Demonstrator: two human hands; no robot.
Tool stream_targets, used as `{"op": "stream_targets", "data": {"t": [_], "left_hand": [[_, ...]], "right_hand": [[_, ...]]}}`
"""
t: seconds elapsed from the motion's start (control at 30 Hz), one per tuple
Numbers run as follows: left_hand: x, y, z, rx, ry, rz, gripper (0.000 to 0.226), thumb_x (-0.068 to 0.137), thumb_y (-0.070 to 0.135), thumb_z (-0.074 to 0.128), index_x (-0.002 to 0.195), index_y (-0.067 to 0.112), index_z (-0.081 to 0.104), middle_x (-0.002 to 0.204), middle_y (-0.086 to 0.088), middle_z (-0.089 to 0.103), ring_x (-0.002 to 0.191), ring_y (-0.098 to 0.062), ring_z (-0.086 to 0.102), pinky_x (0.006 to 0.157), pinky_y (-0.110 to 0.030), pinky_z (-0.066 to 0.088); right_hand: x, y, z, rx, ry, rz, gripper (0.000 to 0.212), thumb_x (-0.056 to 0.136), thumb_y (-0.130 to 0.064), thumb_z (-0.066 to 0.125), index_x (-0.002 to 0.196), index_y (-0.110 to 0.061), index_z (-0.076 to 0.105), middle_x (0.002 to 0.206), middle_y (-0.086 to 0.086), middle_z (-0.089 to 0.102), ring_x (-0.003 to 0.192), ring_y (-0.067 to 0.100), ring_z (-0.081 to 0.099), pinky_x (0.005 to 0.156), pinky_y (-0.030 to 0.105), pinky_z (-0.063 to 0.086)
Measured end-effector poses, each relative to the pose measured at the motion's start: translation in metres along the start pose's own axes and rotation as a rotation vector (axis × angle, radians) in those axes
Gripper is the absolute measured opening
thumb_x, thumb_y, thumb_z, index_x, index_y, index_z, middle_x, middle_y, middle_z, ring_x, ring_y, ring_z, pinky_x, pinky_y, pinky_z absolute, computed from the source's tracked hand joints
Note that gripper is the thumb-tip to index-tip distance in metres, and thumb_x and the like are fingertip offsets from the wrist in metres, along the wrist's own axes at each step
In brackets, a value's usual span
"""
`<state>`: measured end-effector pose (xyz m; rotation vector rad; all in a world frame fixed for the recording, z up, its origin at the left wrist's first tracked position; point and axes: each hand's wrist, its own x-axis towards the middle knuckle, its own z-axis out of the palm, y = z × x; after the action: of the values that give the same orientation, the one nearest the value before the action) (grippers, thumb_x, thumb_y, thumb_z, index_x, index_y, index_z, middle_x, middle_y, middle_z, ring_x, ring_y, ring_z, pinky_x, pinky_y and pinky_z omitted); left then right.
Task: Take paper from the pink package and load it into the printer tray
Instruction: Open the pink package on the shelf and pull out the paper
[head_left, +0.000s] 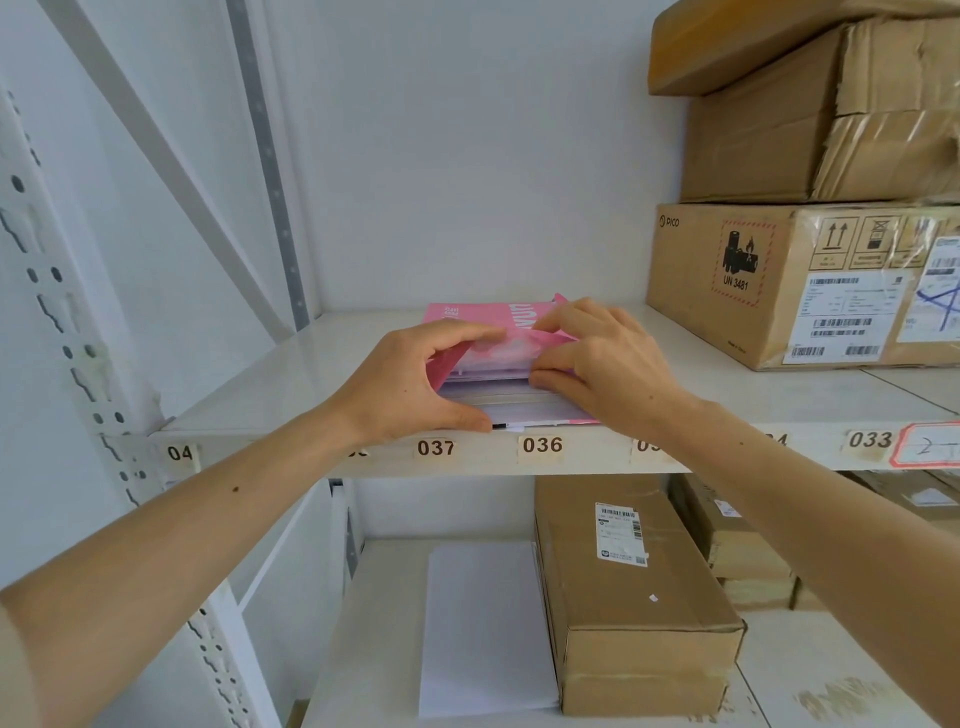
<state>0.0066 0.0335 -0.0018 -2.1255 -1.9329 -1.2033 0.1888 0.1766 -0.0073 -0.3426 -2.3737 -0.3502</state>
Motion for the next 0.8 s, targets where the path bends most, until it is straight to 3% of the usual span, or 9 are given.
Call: {"op": "stream_targets", "data": {"t": [0.1, 0.2, 0.33, 0.47, 0.53, 0.7, 0.8], "left_hand": [[0.0, 0.0, 0.0, 0.0, 0.002, 0.001, 0.079, 0.057, 0.028, 0.092, 0.128, 0.033, 0.058, 0.123, 0.022, 0.062, 0.118, 0.003, 0.054, 0.099, -0.013, 0.041], [-0.001, 0.0, 0.0, -0.009, 0.005, 0.006, 0.08, 0.057, 0.027, 0.092, 0.129, 0.032, 0.058, 0.124, 0.02, 0.063, 0.117, 0.001, 0.055, 0.1, -0.017, 0.042], [-0.002, -0.001, 0.002, -0.012, 0.008, 0.004, 0.077, 0.058, 0.026, 0.092, 0.128, 0.032, 0.059, 0.121, 0.014, 0.065, 0.109, -0.015, 0.06, 0.096, -0.03, 0.044], [-0.006, -0.001, 0.003, 0.008, -0.007, 0.013, 0.072, 0.061, 0.025, 0.09, 0.127, 0.028, 0.061, 0.121, 0.015, 0.065, 0.112, -0.007, 0.059, 0.095, -0.02, 0.044], [-0.008, -0.002, 0.003, 0.016, -0.024, 0.028, 0.072, 0.063, 0.025, 0.089, 0.128, 0.027, 0.06, 0.124, 0.013, 0.065, 0.114, -0.003, 0.058, 0.096, -0.016, 0.043], [-0.018, -0.005, 0.0, -0.048, -0.105, -0.003, 0.073, 0.064, 0.026, 0.088, 0.131, 0.027, 0.059, 0.129, 0.013, 0.062, 0.12, -0.005, 0.057, 0.102, -0.027, 0.046], [-0.027, -0.003, -0.001, -0.145, -0.132, 0.044, 0.052, 0.073, 0.034, 0.077, 0.123, 0.022, 0.066, 0.133, 0.008, 0.061, 0.127, -0.008, 0.053, 0.106, -0.026, 0.04]], "right_hand": [[-0.003, 0.001, 0.009, -0.052, 0.108, -0.079, 0.031, 0.087, -0.033, 0.051, 0.075, -0.019, 0.076, 0.104, 0.004, 0.069, 0.099, 0.022, 0.052, 0.085, 0.033, 0.035], [-0.005, 0.001, 0.013, -0.074, 0.134, -0.115, 0.031, 0.088, -0.027, 0.05, 0.075, -0.012, 0.073, 0.111, 0.008, 0.067, 0.104, 0.025, 0.052, 0.089, 0.034, 0.035], [-0.01, 0.002, 0.008, -0.092, 0.14, -0.181, 0.017, 0.089, -0.019, 0.06, 0.078, -0.011, 0.07, 0.123, 0.01, 0.063, 0.114, 0.03, 0.053, 0.094, 0.037, 0.037], [-0.02, 0.002, 0.005, -0.106, 0.212, -0.284, 0.01, 0.088, -0.009, 0.065, 0.078, -0.008, 0.066, 0.126, 0.013, 0.062, 0.116, 0.029, 0.05, 0.093, 0.038, 0.038], [-0.024, 0.001, 0.004, -0.132, 0.256, -0.347, 0.012, 0.089, -0.006, 0.063, 0.078, -0.004, 0.066, 0.123, 0.015, 0.064, 0.112, 0.032, 0.056, 0.091, 0.04, 0.043], [-0.034, -0.01, -0.002, -0.152, 0.373, -0.461, 0.009, 0.084, 0.002, 0.065, 0.076, -0.001, 0.066, 0.108, 0.016, 0.07, 0.098, 0.033, 0.064, 0.085, 0.042, 0.048], [-0.042, -0.016, -0.008, -0.149, 0.379, -0.468, 0.01, 0.085, 0.002, 0.064, 0.076, -0.003, 0.067, 0.1, 0.012, 0.072, 0.092, 0.03, 0.065, 0.081, 0.038, 0.047]]}}
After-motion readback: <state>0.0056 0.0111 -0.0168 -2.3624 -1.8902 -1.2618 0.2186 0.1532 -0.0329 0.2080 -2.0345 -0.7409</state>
